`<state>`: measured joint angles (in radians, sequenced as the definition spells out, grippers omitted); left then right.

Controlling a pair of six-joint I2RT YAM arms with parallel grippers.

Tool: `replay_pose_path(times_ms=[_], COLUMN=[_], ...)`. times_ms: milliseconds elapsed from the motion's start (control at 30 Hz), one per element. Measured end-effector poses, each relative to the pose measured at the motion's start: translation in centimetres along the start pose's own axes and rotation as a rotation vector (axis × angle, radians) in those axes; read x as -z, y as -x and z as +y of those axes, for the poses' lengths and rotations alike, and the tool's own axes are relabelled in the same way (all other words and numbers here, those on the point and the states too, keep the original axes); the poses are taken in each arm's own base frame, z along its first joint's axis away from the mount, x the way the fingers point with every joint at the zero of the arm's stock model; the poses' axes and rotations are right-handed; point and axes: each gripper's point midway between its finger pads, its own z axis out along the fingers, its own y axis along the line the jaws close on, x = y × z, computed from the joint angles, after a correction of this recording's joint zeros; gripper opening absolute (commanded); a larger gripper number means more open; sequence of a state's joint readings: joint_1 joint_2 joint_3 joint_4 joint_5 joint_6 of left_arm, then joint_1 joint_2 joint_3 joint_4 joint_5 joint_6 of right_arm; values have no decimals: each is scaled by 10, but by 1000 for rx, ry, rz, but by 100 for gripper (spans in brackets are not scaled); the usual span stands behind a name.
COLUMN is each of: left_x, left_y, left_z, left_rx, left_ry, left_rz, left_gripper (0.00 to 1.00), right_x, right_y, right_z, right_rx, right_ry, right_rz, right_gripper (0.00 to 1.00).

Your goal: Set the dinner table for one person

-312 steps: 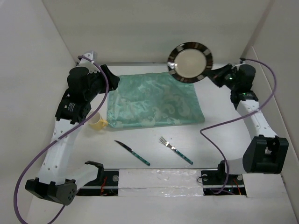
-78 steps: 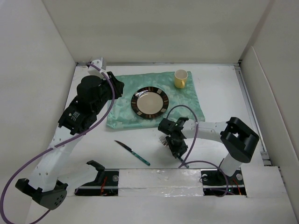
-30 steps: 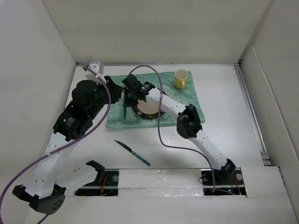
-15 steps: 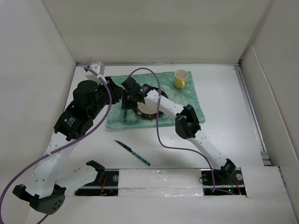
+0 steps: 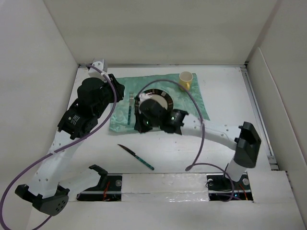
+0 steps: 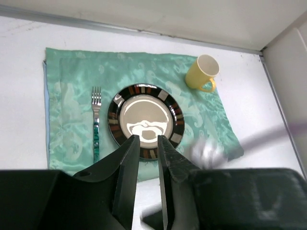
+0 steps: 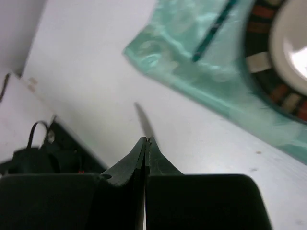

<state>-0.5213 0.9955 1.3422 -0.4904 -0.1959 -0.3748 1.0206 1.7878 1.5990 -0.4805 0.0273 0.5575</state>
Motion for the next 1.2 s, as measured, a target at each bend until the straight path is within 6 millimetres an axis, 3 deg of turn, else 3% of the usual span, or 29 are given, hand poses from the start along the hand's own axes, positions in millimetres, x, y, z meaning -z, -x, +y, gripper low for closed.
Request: replay_pose_path(times_ms=[67, 133, 200, 267, 367, 767, 867, 900, 1000, 1200], left_x=[1, 2, 2, 2, -1, -3, -3, -2, -1, 0], left_y=[6, 10, 14, 16, 17, 13, 12, 11, 12, 13], left_z=[-1, 0, 0, 0, 0, 3, 5, 5, 7, 9], left_rx=[2, 4, 6, 7, 6, 16, 18, 19, 22, 24], left_ry=[3, 10, 15, 19, 29, 47, 56, 59, 67, 79], left_rz=[-15, -27, -36, -42, -42, -24, -19, -18, -22, -28], left_gripper=[16, 15, 14, 14, 15, 16, 16, 16, 16, 18], right_x=[14, 18, 16, 12, 9, -28, -35, -38, -46, -38], right_y=[-43, -100, -150, -187, -214, -227, -219, -217, -211, -211], right_z=[15, 21, 21, 17, 15, -19, -20, -20, -21, -18], right_rx=[68, 145, 225, 295, 357, 420, 408, 401, 389, 392], right_ry=[43, 55, 41, 13, -8, -116, -103, -101, -94, -88], right_rz=[14, 104, 195, 261, 303, 316, 296, 288, 268, 269], right_gripper=[19, 46, 61, 63, 64, 61, 48, 30, 2, 0])
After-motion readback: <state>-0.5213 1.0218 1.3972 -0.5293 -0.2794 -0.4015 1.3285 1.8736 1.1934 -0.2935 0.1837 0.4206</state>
